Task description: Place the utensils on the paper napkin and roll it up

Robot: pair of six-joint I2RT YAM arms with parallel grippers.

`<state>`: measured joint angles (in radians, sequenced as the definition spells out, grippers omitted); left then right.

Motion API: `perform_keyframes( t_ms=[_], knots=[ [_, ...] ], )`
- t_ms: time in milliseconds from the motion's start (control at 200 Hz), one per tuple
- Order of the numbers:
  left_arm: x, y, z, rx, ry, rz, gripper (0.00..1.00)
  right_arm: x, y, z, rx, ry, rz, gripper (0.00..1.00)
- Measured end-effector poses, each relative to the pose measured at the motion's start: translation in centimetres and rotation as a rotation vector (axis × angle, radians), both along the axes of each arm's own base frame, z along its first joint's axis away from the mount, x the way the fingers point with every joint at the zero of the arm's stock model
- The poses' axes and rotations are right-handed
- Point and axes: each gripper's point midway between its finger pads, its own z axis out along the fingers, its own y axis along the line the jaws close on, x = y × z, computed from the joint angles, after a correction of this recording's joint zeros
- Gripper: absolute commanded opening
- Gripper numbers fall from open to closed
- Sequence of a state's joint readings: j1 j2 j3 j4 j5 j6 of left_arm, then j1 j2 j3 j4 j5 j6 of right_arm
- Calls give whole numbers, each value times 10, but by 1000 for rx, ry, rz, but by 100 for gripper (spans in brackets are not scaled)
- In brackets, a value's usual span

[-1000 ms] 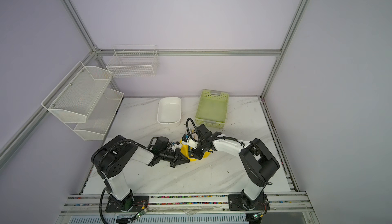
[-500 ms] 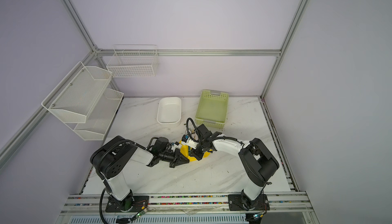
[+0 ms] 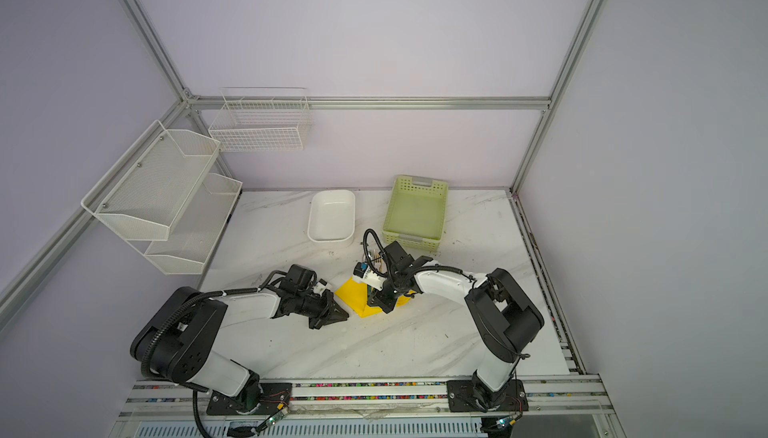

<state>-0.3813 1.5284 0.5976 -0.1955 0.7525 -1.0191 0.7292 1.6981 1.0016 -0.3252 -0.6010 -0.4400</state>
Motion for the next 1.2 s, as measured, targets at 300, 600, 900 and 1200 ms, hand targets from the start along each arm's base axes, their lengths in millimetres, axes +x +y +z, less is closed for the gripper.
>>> perform_keyframes(
  t_ms=[300,600,900,1200],
  knots=[
    [24,6,22,37,-64,-45,11,-13,13,-3,10,25,31,0],
    [35,0,15,48,-37,-85,10,-1,9,7,-1,-47,-3,0],
    [39,-18,15,46,-46,-142,10,17,-6,12,-30,-113,-63,0],
    [29,-12,-8,109,9,-173,10,23,-11,9,-51,-142,-70,0]
  ],
)
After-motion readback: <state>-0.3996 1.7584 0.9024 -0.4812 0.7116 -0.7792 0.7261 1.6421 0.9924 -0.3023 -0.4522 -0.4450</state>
